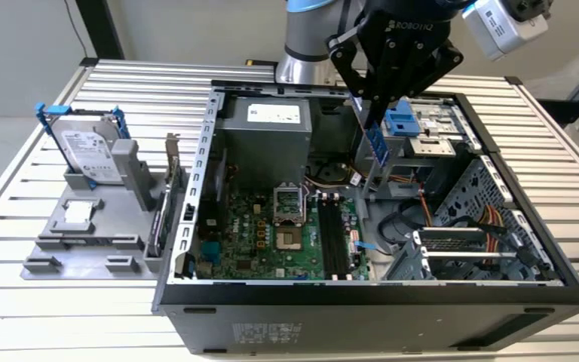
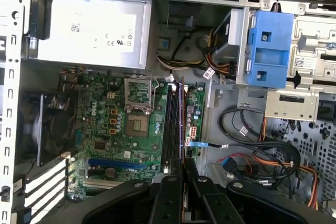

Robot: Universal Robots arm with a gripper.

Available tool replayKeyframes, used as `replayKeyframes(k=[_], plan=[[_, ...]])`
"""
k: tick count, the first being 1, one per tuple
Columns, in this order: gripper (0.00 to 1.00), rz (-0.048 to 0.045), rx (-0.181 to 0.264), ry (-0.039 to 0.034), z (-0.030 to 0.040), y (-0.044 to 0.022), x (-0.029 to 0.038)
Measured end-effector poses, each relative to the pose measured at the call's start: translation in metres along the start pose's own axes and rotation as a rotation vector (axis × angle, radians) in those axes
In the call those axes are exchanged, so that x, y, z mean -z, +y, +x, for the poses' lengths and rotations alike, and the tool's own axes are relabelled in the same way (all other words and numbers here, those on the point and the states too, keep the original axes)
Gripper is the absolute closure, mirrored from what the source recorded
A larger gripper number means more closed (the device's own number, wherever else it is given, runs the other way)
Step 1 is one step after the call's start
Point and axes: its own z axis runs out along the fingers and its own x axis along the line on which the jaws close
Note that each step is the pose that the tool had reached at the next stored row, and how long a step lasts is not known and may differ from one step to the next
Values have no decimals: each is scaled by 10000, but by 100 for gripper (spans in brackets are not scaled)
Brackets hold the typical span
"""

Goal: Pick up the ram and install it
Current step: 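Insert the ram into the slot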

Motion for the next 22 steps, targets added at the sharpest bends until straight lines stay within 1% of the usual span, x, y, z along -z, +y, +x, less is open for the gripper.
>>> replayKeyframes(k=[8,22], plan=[[100,-2,-55,0,-2,0,-4],[100,-2,-172,0,-70,-5,-5]])
